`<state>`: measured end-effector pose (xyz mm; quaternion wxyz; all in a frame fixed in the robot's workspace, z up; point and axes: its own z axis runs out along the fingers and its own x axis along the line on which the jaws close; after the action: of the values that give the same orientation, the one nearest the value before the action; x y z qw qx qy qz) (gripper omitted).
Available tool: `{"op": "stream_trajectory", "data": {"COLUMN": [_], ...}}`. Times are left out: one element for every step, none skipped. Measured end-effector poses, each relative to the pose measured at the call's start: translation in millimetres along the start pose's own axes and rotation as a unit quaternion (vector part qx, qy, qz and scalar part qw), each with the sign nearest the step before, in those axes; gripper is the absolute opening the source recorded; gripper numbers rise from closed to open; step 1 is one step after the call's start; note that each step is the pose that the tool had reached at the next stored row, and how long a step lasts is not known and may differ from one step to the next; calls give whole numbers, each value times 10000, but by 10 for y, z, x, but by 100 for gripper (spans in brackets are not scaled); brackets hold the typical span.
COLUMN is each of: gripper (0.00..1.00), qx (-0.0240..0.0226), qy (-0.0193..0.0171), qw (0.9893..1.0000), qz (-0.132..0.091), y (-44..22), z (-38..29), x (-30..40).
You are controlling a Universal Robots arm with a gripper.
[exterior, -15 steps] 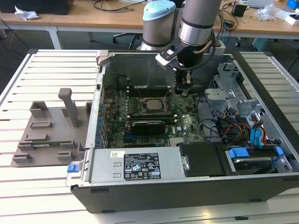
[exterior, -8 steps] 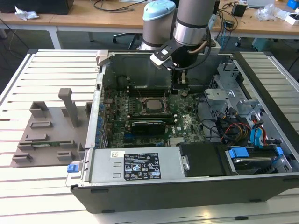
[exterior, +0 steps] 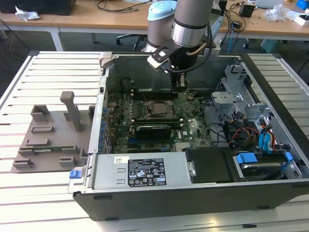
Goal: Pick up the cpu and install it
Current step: 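Close the cpu cover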
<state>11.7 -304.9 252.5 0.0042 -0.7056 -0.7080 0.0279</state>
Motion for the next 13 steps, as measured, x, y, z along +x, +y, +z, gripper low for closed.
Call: {"op": "stream_trajectory", "data": {"gripper": [11, 11, 11, 11, 11, 11, 11, 11, 11, 11, 11, 11, 11], "qx": [0, 0, 0, 0, 0, 0, 0, 0, 0, 0, 0, 0, 0], "qy": [0, 0, 0, 0, 0, 0, 0, 0, 0, 0, 0, 0, 0], "qw": [10000, 10000, 10000, 10000, 10000, 10000, 10000, 10000, 10000, 10000, 10000, 10000, 10000], "qz": [0, 1, 1, 0, 0, 0, 0, 0, 0, 0, 0, 0, 0], "y": [-10, -23, -32, -51, -64, -76, -94, -106, -118, -138, -154, -165, -183], "z": [1, 1, 2, 3, 3, 4, 5, 5, 6, 7, 8, 8, 9], "x": [0, 0, 0, 0, 0, 0, 1, 0, 1, 1, 1, 1, 1]}}
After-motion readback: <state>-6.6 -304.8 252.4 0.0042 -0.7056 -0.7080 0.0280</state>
